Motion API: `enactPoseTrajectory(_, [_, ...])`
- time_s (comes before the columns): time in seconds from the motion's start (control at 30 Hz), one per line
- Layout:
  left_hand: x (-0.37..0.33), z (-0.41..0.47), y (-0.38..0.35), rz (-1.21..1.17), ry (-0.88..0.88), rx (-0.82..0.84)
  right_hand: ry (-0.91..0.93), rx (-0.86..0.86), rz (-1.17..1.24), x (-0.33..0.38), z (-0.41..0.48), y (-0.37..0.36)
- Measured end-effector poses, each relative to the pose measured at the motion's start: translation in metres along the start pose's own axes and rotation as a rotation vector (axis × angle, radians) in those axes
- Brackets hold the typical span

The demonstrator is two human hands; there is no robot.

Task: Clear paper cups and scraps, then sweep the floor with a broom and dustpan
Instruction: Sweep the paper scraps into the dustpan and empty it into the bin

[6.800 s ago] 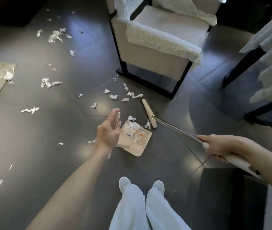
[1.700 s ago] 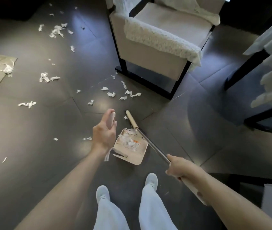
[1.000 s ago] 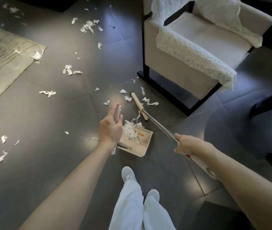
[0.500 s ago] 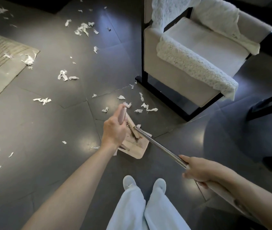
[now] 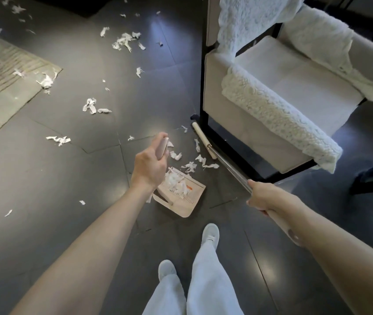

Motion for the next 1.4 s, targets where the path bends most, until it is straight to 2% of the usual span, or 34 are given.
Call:
enactPoseTrajectory(0.17, [-0.016,0.034,-0.013,0.0,0.054,-0.017,0.018,0.072,-0.063,0.002,0.041,0.011])
enactPoseTrajectory(0.4, [-0.024,0.044,-0.019,-0.002,0.093,-0.064,0.088,0.241,-0.042,-0.029,0.018,0.008])
enactPoseTrajectory(0.63, [-0.022,0.038,-0.015,0.019,0.064,-0.071,0.122,0.138,-0.077,-0.036,0.006,0.034])
enactPoseTrajectory(0.8, [-0.018,0.038,-0.009,0.018,0.045,-0.092,0.07,0.073,0.003,-0.022,0.011,0.057])
enactPoseTrajectory(1.1, [-0.008,0.062,-0.002,-0.012,0.037,-0.001,-0.044,-0.048,0.01,-0.017,0.026,0.062])
enactPoseTrajectory(1.27, [-0.008,0.071,-0.002,-0.047,0.023,0.02,-0.046,-0.152,-0.121,-0.014,0.057,0.065])
enactPoseTrajectory(1.4, [-0.013,0.081,-0.014,-0.026,-0.008,-0.002,-0.059,-0.074,-0.121,-0.001,0.089,0.064])
Point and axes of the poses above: each hand's wrist, its own z-axis towards the middle knuckle, its own y-axis out of the back of the hand, x = y × z, the point moved 1 cm from there along z, towards the middle knuckle, and after that the axes turned 2 degrees about z, right-handed, at the moved point
